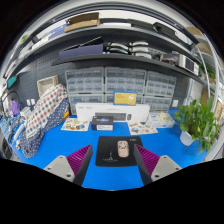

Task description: Arrange mouse

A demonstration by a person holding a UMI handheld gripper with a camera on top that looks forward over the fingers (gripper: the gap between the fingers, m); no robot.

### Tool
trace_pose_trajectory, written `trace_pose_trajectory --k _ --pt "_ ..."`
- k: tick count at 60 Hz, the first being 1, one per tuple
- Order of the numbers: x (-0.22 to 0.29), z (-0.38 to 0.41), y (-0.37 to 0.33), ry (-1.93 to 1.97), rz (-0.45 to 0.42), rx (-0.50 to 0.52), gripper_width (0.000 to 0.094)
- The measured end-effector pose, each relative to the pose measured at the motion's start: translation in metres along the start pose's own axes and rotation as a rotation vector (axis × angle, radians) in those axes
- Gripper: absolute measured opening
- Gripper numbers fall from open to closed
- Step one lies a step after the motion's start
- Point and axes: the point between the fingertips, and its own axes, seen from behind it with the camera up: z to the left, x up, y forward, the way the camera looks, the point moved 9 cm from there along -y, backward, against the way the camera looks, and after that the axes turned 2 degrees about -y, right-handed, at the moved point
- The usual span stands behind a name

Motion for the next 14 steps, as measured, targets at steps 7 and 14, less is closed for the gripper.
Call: trace_pose_trajectory --k 7,14 --pt "-0.008 0.005 -0.009 0.008 0.011 0.0 0.0833" --pt "-0.015 0.009 -0.014 0.016 0.025 -0.002 0.0833"
